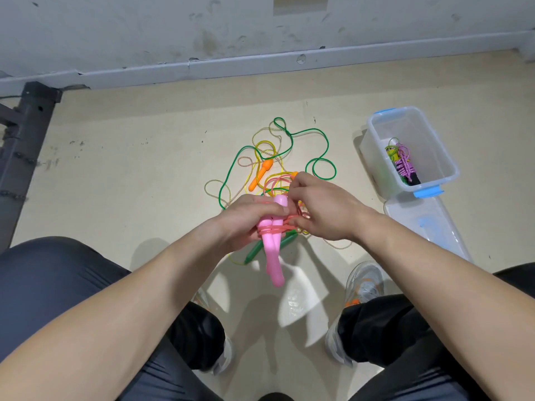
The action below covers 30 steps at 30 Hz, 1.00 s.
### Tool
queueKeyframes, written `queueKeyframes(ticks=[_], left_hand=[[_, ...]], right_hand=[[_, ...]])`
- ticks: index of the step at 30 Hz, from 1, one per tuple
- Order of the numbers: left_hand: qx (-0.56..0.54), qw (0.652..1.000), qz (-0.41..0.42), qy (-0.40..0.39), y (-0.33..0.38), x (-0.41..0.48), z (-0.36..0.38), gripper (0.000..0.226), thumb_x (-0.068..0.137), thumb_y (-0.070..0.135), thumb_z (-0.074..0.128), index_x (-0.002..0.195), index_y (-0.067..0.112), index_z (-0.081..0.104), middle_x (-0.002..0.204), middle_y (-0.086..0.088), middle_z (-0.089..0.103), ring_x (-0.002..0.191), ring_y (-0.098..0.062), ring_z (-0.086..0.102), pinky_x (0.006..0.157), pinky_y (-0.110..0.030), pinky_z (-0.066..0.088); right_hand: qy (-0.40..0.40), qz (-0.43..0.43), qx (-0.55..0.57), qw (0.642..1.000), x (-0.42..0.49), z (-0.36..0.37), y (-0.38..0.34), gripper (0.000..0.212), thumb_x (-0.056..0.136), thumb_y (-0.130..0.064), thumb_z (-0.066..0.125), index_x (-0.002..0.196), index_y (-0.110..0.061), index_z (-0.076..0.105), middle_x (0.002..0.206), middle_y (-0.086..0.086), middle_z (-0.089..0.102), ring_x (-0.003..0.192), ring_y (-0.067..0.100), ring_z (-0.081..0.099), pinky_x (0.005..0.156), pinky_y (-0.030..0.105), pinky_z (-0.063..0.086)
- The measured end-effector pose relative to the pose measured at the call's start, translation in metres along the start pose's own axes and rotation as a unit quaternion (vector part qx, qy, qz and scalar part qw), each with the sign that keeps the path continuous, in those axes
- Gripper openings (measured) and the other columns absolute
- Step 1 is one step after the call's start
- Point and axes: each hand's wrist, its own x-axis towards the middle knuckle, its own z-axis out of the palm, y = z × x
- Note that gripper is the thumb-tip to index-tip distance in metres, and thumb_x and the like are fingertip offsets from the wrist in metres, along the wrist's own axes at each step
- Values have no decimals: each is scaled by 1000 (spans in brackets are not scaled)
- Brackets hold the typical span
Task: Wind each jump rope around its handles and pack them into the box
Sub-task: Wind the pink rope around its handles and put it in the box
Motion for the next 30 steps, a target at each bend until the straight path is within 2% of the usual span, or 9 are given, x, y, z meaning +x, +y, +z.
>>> queueKeyframes(ticks=[2,4,7,9,14,21,24,26,30], left_hand=[[7,1000,12,-10,1,0,1,20,92,-5,61,109,-5,71,94,-16,73,76,-21,71,68,-27,58],[-16,1000,20,-2,3,1,0,25,90,-9,62,114,-9,69,99,-21,72,79,-24,72,72,-29,60],[-18,999,31,-20,6,1,-3,34,87,-14,62,121,-9,65,111,-29,69,94,-31,70,85,-33,60],[-3,999,42,-28,8,2,-6,38,84,-14,65,122,-7,65,116,-26,69,98,-30,69,91,-34,59],[33,995,74,57,8,3,0,58,65,10,78,120,-2,65,103,-22,70,84,-27,69,85,-38,58],[-91,985,130,74,10,-4,12,39,93,3,65,130,9,52,94,-18,64,65,-23,68,58,-28,56],[-31,981,175,79,13,-7,14,37,95,6,64,127,19,51,105,-15,64,72,-27,71,59,-34,57],[63,969,220,96,13,-5,12,29,95,13,65,118,29,56,120,-7,61,90,-28,70,73,-41,58],[264,899,329,119,12,-4,8,23,94,15,60,96,38,63,122,7,52,120,-7,54,98,-27,42]], right_hand=[[-14,25,93,995,1,-3,1,20,76,-45,66,78,-27,58,90,-5,59,83,20,58,72,38,48],[-10,42,119,992,1,-1,2,15,86,-29,71,83,-20,59,75,-8,60,72,16,56,65,33,43],[-1,57,139,989,0,3,3,18,93,-20,67,85,-24,51,71,-12,53,65,8,49,58,22,33],[27,87,222,971,1,6,6,20,90,-18,68,82,-27,53,68,-10,54,61,9,49,60,27,38],[99,150,432,884,0,7,0,17,83,-1,74,83,-17,70,65,-4,61,57,14,56,61,29,48],[164,223,635,721,1,3,-10,30,87,7,69,102,-13,52,86,13,66,67,24,66,63,32,56],[143,217,650,714,2,-2,-7,31,90,7,66,107,-14,52,88,10,70,66,19,68,61,29,55],[135,213,649,717,3,-4,-6,32,91,7,65,110,-14,51,82,4,72,65,16,68,60,28,55],[136,214,651,716,3,-2,-8,33,92,6,64,116,-12,51,87,6,69,61,11,67,60,26,53]])
